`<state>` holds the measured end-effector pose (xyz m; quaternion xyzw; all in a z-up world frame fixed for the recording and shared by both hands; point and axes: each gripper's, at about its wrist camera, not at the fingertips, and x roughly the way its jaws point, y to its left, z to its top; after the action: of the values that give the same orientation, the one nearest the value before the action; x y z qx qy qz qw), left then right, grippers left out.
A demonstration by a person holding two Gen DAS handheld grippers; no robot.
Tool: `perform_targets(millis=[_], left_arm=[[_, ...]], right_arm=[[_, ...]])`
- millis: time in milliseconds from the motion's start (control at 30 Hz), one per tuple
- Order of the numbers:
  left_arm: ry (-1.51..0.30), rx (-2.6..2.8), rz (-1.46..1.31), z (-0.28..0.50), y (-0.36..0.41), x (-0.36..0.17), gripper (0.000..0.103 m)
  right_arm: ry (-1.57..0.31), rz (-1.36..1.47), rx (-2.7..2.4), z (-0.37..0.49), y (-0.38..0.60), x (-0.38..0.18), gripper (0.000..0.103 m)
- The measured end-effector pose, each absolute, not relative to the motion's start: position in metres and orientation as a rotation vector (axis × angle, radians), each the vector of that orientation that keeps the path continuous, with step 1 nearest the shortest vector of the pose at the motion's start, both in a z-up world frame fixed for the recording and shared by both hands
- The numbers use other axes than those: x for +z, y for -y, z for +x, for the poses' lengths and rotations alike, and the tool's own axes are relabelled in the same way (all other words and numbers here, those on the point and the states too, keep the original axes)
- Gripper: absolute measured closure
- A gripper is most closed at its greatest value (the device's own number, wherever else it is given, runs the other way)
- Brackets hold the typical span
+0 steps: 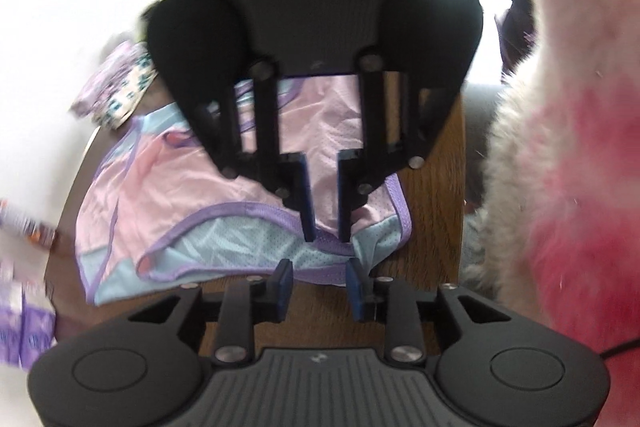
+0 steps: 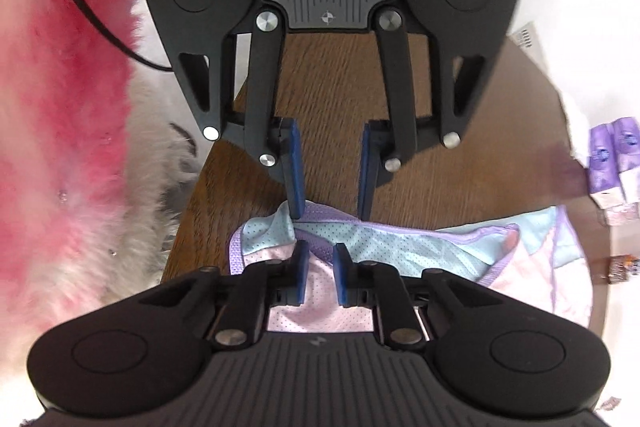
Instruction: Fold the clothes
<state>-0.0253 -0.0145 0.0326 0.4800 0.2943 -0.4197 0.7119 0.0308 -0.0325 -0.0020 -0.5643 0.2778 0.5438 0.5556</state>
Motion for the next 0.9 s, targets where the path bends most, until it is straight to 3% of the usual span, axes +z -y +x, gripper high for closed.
perform_targets(millis=[67,133,167,533,567,633,667,700,767,900], left_arm=[[-0.653,-0.977,1.094,-0.021,0.014,0.034,0.075],[-0.639,-1.004,1.118,-0.018,0.012,0.036,0.074],[-0.631,-1.015,1.129,-0.017,0.011,0.037,0.074],[-0.527,-1.195,1.212,-0.008,-0.006,0.036,0.076],[-0.535,-1.211,1.212,-0.006,-0.006,0.037,0.076],[-0.55,-1.243,1.211,-0.004,-0.006,0.038,0.077],[-0.558,-1.259,1.21,-0.002,-0.006,0.039,0.084],[-0.565,-1.275,1.209,-0.001,-0.006,0.04,0.096],[-0.569,-1.293,1.209,0.0,-0.006,0.04,0.103],[-0.546,-1.232,1.163,-0.011,-0.012,0.038,0.103]], right_arm=[[-0.687,-1.34,1.312,0.036,0.03,0.0,0.087],[-0.71,-1.356,1.329,0.04,0.028,0.002,0.076],[-0.703,-1.375,1.323,0.042,0.028,0.003,0.065],[-0.765,-1.397,1.421,0.051,0.035,0.008,0.064],[-0.779,-1.394,1.435,0.051,0.035,0.009,0.065],[-0.805,-1.387,1.462,0.053,0.035,0.01,0.08],[-0.818,-1.383,1.476,0.053,0.035,0.01,0.094],[-0.831,-1.379,1.489,0.054,0.035,0.011,0.1],[-0.807,-1.38,1.483,0.05,0.039,0.011,0.102],[-0.706,-1.342,1.375,0.035,0.055,0.011,0.103]])
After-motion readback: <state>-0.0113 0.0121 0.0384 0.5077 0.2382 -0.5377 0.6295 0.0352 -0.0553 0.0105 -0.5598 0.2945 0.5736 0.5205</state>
